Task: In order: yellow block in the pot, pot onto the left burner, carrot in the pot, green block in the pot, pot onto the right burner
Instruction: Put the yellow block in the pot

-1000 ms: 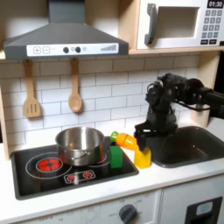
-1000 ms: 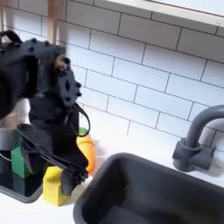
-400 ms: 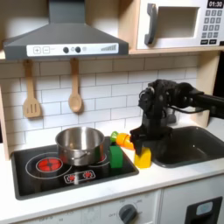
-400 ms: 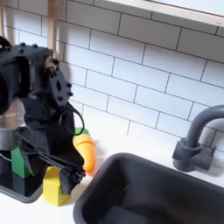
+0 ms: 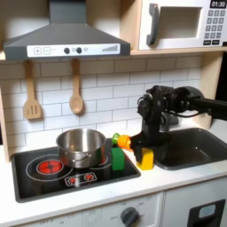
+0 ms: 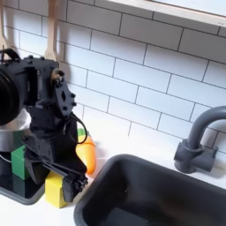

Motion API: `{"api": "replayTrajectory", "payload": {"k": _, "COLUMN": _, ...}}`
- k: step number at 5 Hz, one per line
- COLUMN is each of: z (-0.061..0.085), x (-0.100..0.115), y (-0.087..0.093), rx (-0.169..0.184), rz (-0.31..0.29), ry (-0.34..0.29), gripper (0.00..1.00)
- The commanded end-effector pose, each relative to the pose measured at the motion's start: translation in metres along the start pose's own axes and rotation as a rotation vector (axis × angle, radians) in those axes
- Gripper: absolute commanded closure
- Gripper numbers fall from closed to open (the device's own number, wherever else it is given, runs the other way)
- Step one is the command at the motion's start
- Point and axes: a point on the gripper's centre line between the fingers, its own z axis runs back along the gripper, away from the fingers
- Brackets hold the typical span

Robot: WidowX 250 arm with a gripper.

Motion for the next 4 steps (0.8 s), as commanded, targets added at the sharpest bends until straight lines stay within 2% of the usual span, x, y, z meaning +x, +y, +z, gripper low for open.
{"api": "replayTrajectory", "payload": {"k": 1, "z": -0.0100, "x": -0.0001, "y": 0.0013, "rx": -0.017, "rz": 0.007, "ry": 0.015, "gripper": 0.00}}
{"api": "replayTrajectory", "payload": {"k": 2, "z": -0.0096, "x": 0.0015, "y": 0.0003, "rx": -0.014, "rz": 0.013, "ry": 0.006, "gripper": 0.94}}
{"api": "replayTrajectory", "payload": {"k": 3, "z": -0.0100, "x": 0.0033, "y": -0.0007, "rx": -0.008, "rz": 0.015, "ry": 0.006, "gripper": 1.00}}
{"api": "replayTrajectory", "payload": {"k": 4, "z": -0.0066, "x": 0.0041, "y": -0.0007, "rx": -0.008, "rz": 0.020, "ry": -0.005, "gripper": 1.00}}
